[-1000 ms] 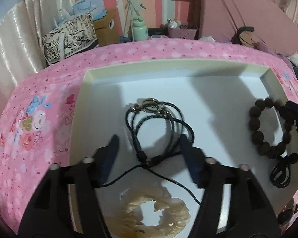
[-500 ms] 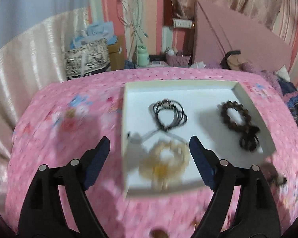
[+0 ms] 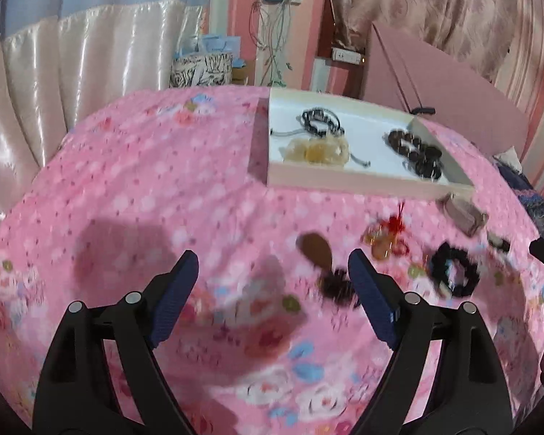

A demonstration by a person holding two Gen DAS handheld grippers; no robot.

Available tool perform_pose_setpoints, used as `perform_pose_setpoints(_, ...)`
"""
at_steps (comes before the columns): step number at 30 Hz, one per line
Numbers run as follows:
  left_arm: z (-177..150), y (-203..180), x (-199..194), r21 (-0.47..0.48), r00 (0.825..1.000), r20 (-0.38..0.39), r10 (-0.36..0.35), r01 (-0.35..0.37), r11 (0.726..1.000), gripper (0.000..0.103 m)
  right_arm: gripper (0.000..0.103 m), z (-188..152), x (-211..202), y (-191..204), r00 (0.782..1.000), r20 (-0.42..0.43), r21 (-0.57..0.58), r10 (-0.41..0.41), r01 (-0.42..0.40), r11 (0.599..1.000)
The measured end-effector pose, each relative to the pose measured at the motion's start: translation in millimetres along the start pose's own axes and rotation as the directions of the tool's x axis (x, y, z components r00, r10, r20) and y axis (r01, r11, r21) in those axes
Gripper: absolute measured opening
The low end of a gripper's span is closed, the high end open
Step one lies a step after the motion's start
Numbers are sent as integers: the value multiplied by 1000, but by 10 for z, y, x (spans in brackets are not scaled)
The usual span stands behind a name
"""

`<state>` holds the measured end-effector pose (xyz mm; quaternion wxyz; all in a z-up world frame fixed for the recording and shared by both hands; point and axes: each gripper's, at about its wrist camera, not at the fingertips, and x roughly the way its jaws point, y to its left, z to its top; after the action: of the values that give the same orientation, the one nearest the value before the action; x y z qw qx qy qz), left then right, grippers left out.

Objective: Organize jewelry
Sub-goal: 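Move both open grippers back toward the remaining jewelry, then grasp the black scrunchie with the right gripper while the left grasps a black knotted cord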

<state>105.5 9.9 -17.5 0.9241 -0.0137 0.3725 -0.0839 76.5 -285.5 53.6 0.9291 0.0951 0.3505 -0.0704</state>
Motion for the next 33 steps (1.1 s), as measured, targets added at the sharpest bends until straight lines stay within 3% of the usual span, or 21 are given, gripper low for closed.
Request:
perform_pose_setpoints(8,-157,89,55,-16,999,-38,-21,20,1000,85,46,-71,166,519,995,-54,-65,83,-86,994)
perform_pose_setpoints(16,-58,36,107,31,1000,-27,1,0,1000,89,46,-88,558,867,974,-144,-14,176,-180,984)
perform_pose_setpoints(25,-64,-23,269,49,997,-74,-2,5,999,89,44,-110,780,1039,976,-202,-81,86,-104,991)
perform_pose_setpoints(26,-71,-39,275,52,997,-76,-8,12,999,89,34,-102,772,1027,976,-200,-80,88,-106,991)
perform_pose_setpoints(27,-75,-63,277,56,997,-78,-13,18,998,89,15,-94,764,1004,974,-202,-73,98,-115,991)
perform_pose_setpoints(29,-76,-120,264,64,997,-77,-26,31,997,89,10,-70,705,883,973,-190,-27,128,-135,990)
perform_pose_setpoints(33,-69,-262,228,87,996,-75,-39,46,995,89,10,-26,545,635,983,-141,6,115,-115,993)
